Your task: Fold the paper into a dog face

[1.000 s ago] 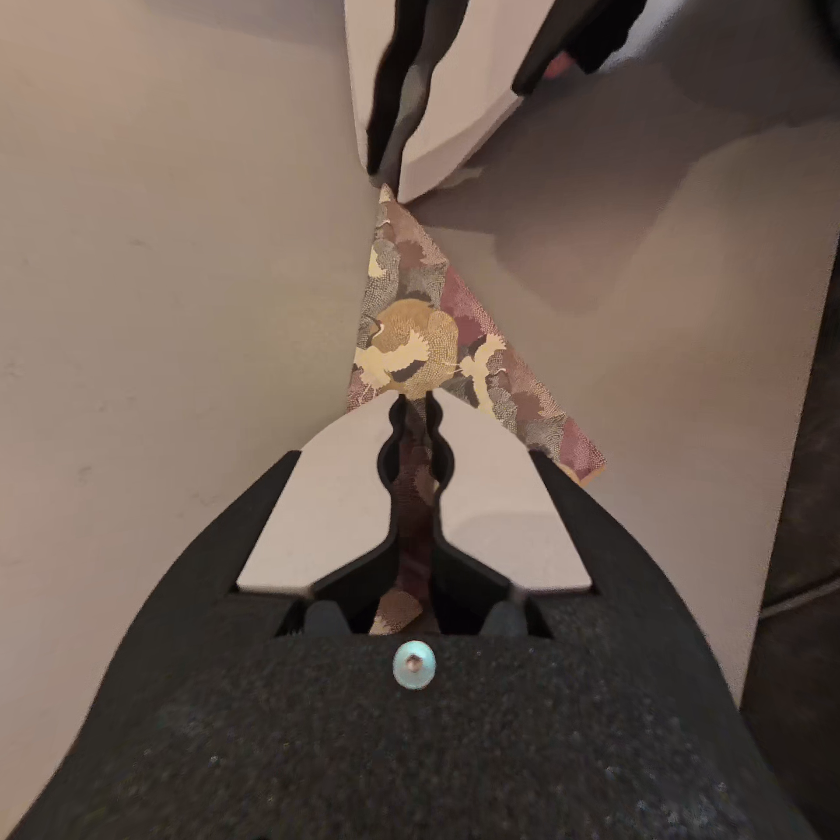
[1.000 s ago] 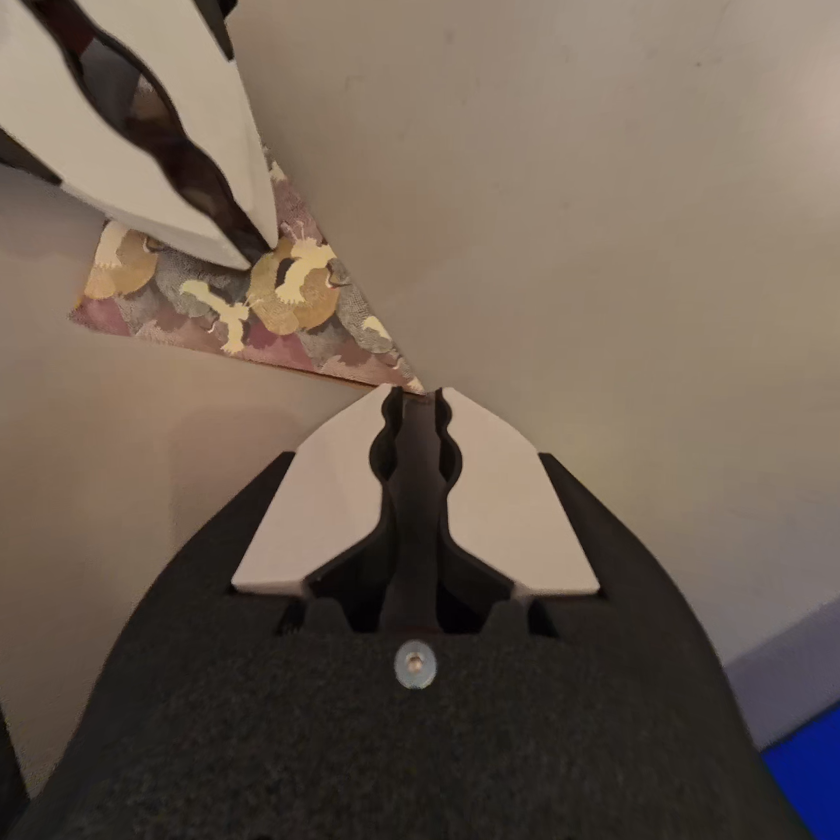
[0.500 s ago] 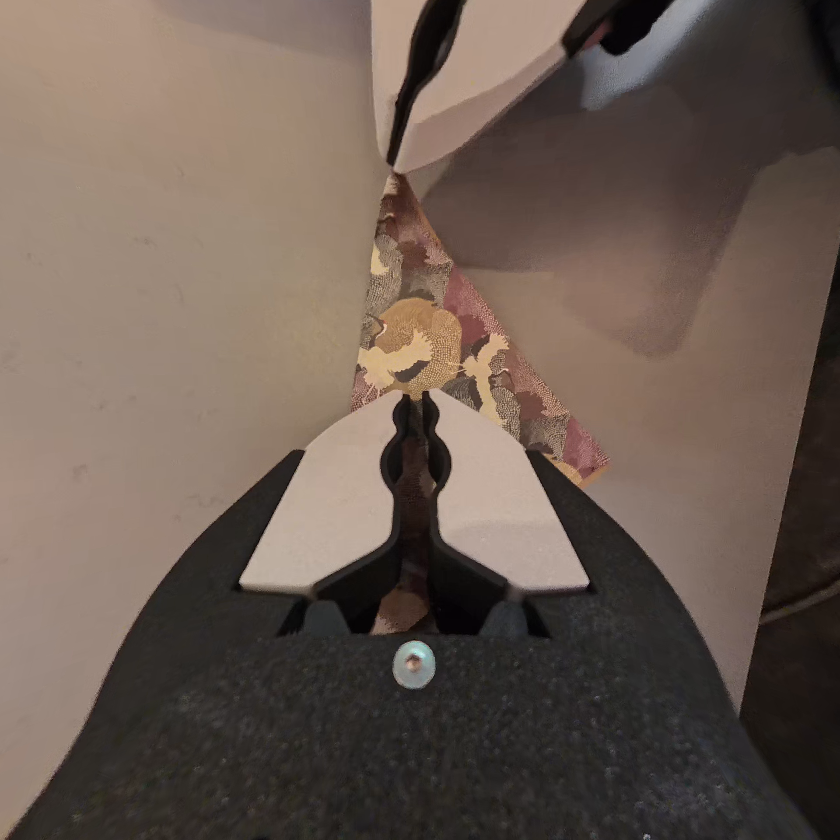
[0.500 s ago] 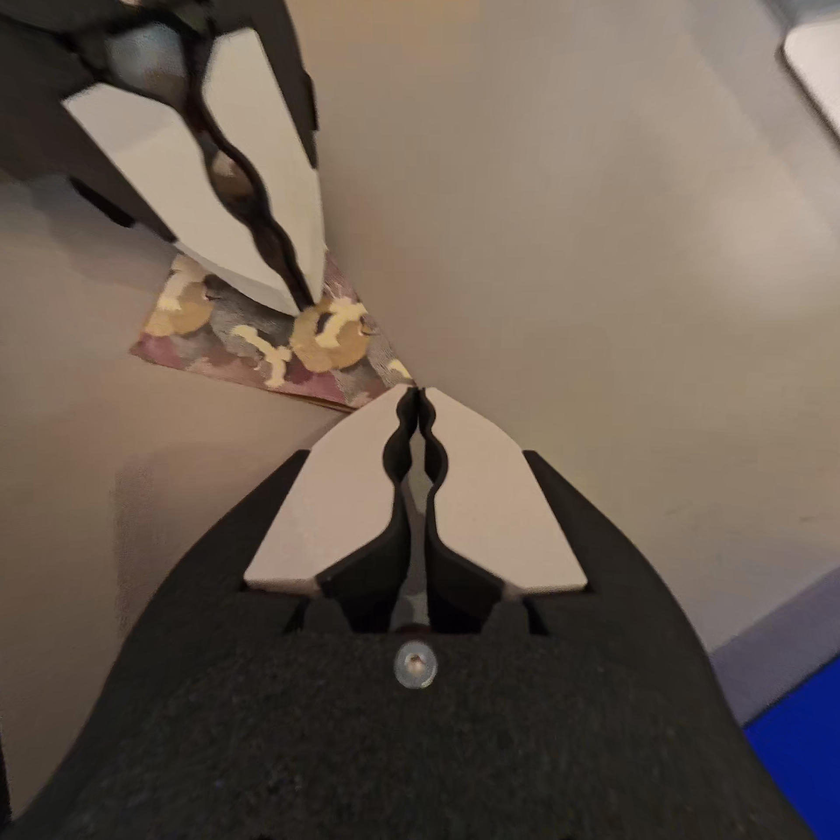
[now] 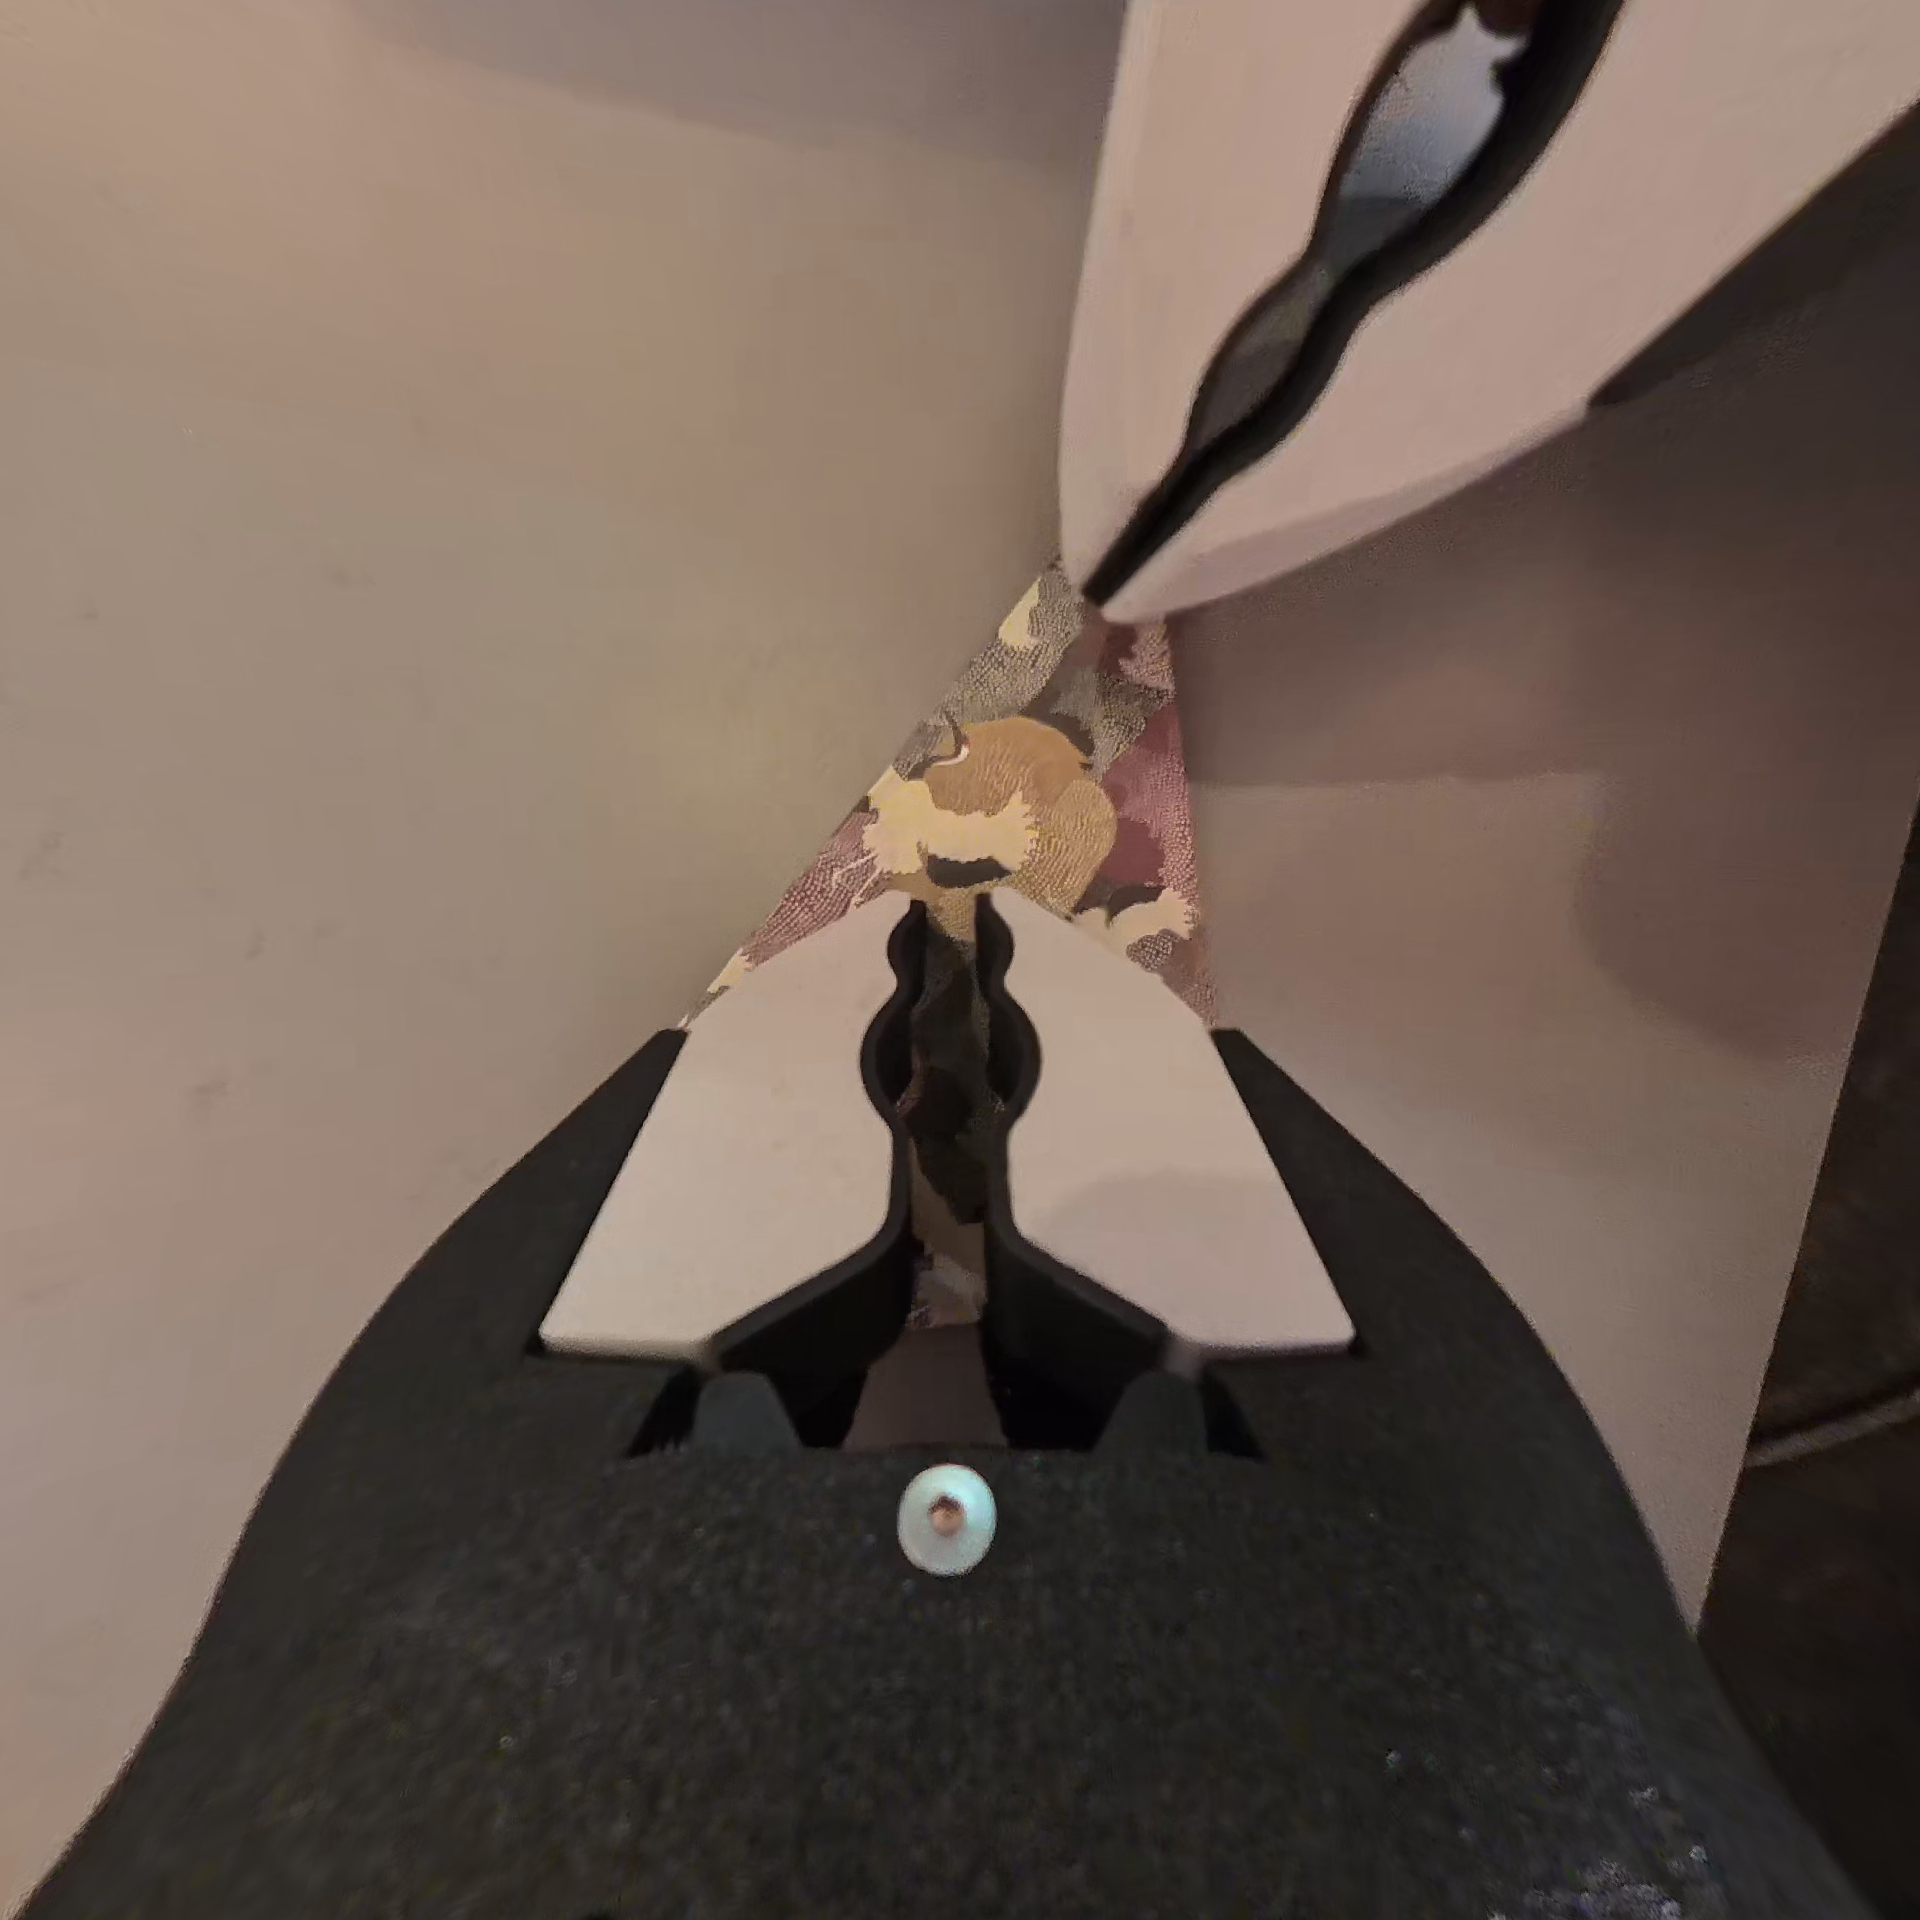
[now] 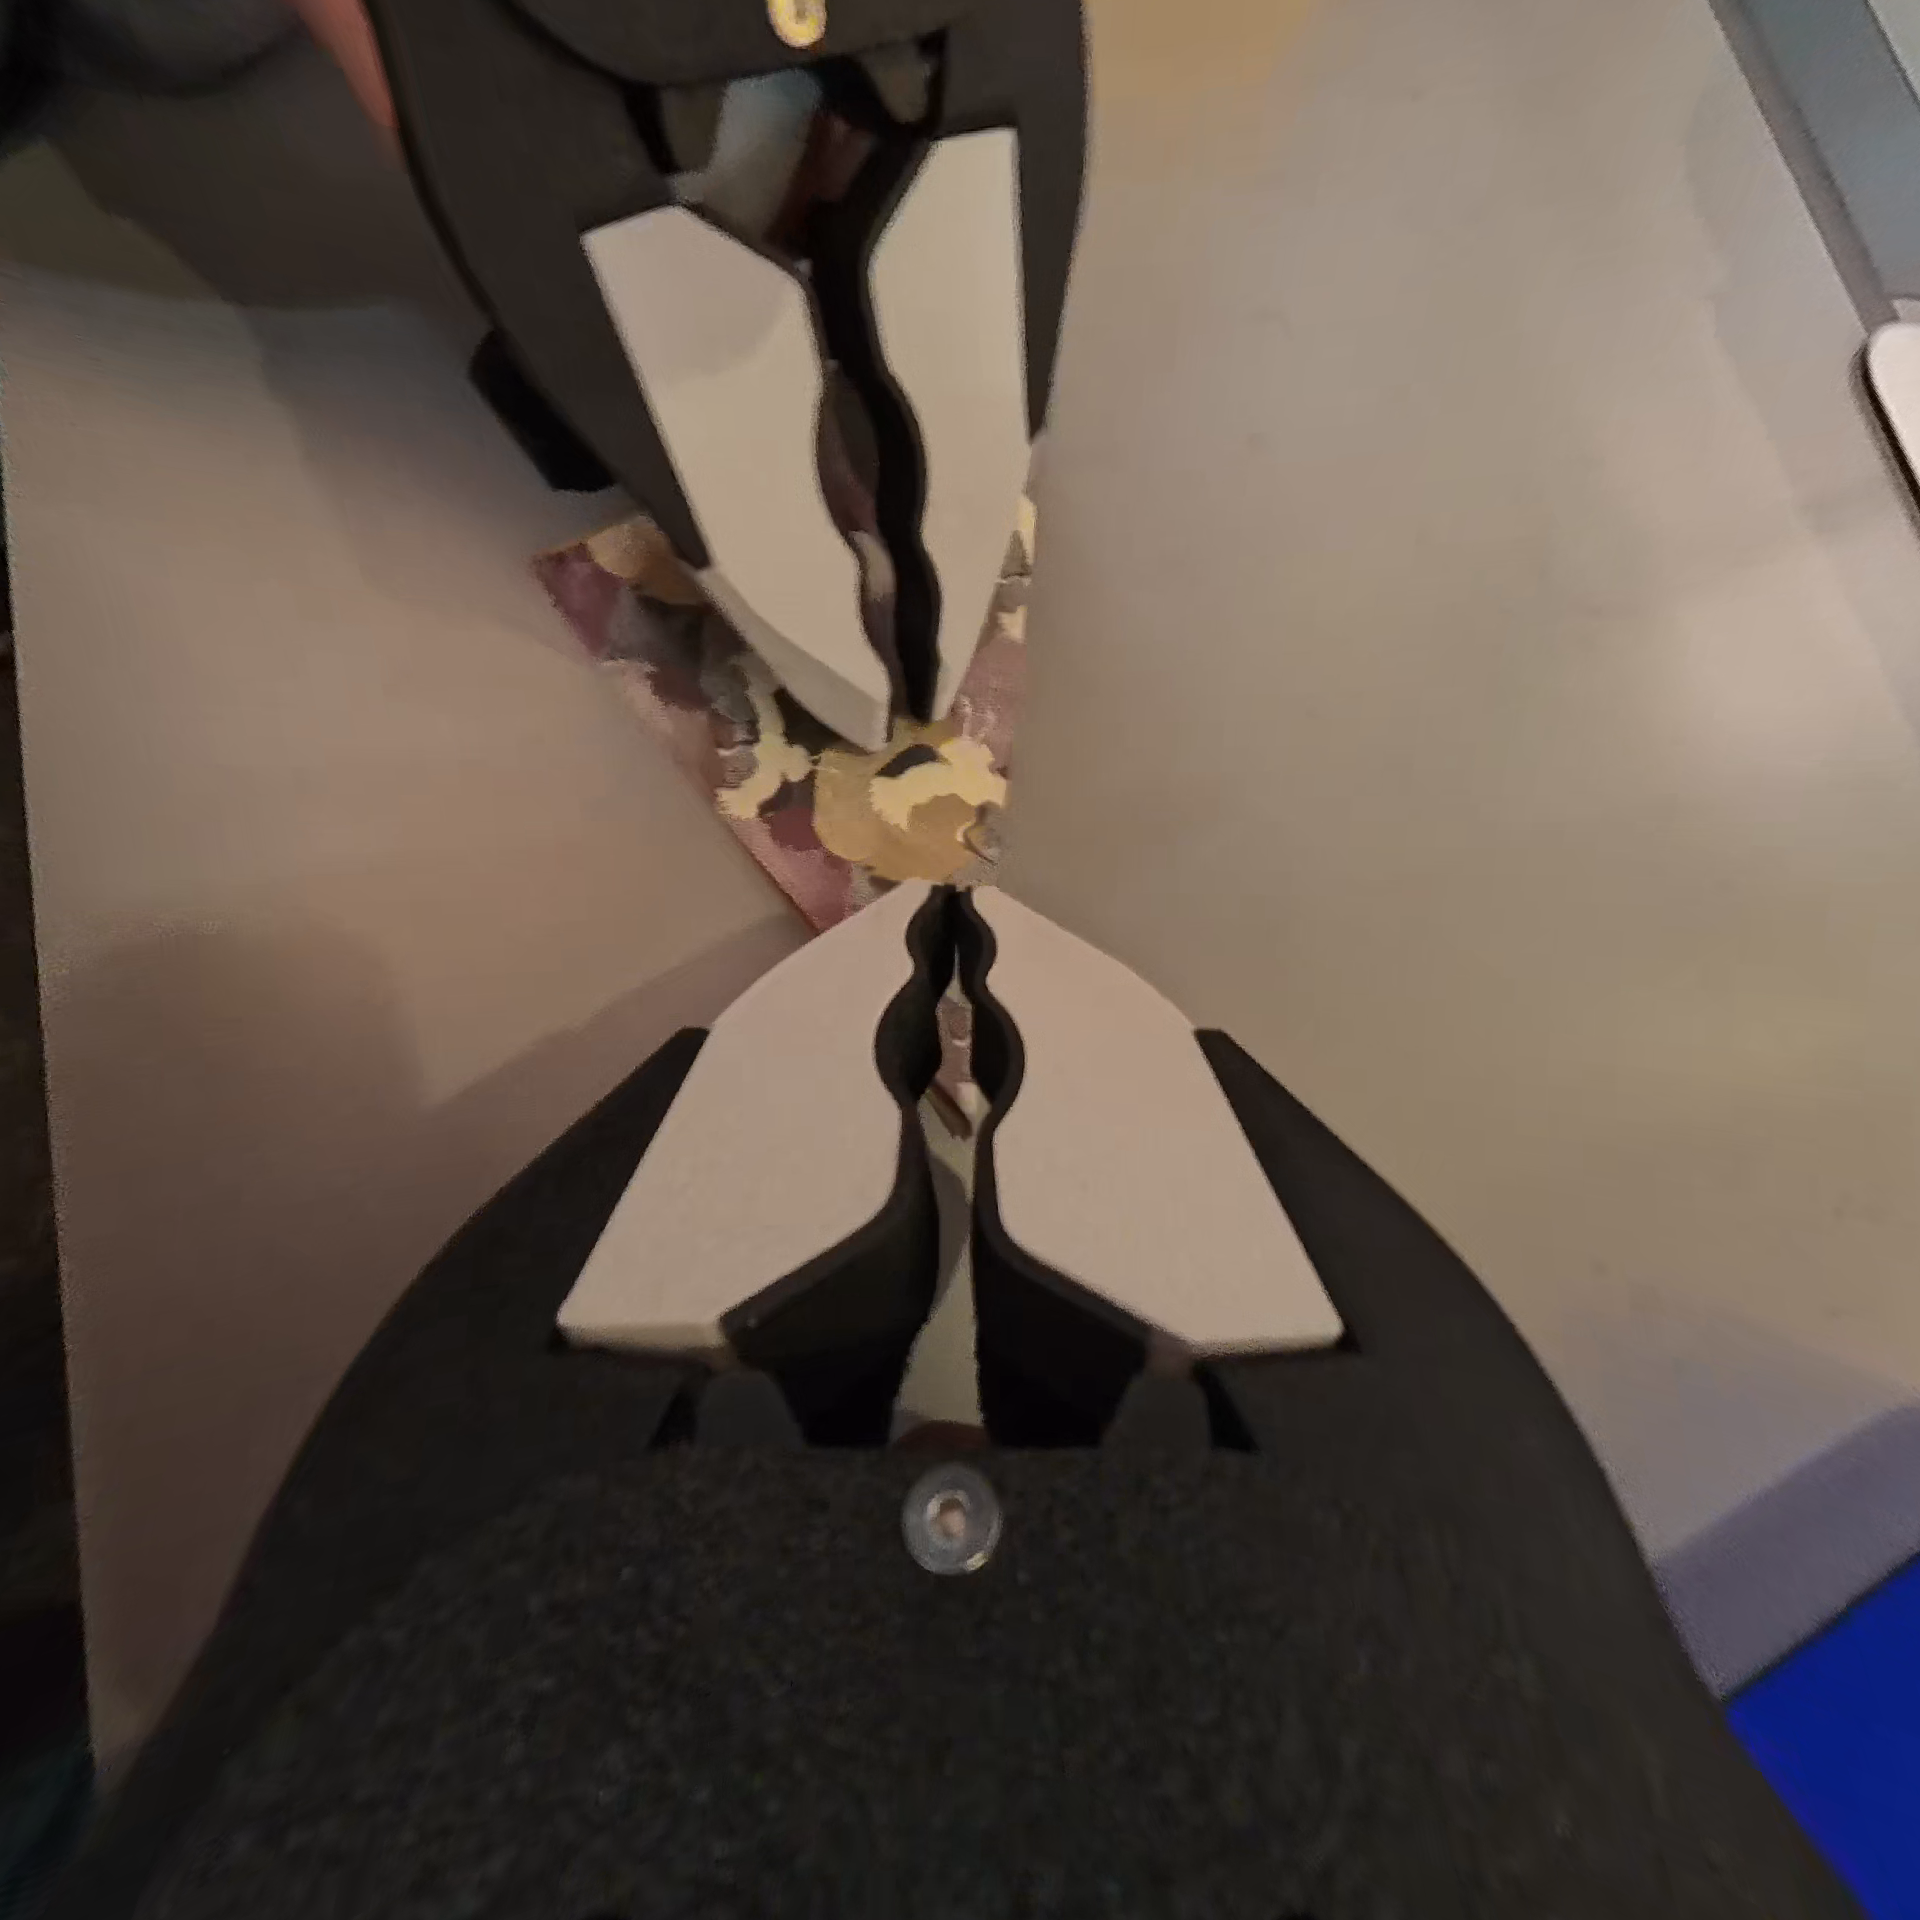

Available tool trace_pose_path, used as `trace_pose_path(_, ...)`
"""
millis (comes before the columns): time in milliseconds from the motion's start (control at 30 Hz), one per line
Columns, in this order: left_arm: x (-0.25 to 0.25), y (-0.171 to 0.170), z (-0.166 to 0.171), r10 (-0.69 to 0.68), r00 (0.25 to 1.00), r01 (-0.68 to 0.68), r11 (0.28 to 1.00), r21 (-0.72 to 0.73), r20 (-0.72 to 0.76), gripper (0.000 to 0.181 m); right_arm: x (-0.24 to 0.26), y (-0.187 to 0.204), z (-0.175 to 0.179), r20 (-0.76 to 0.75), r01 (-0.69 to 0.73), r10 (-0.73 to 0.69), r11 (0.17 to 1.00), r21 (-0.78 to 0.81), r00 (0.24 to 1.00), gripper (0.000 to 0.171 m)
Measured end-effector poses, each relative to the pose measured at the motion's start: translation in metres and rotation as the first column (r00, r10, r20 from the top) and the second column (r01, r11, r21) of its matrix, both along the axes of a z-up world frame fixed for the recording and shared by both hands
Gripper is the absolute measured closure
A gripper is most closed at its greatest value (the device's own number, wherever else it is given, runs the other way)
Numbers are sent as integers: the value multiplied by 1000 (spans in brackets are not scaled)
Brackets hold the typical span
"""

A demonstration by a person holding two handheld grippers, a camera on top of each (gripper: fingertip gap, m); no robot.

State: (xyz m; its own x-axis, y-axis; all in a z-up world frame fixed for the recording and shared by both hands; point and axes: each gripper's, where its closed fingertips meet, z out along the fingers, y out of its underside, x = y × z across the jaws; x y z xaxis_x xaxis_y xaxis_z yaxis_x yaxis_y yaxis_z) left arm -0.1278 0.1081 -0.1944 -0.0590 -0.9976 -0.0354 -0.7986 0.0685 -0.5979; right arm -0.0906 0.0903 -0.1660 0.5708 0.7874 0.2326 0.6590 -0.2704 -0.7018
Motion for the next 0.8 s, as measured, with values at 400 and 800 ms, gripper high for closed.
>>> trace_pose_path(400,12,-8,1,-129,991,129,992,4,-32,136,43,-17,-8,-126,237,-287,920,-313,950,150)
trace_pose_path(800,10,-13,0,-96,995,96,995,-26,-9,147,34,-17,-30,23,150,-149,959,-240,989,171)
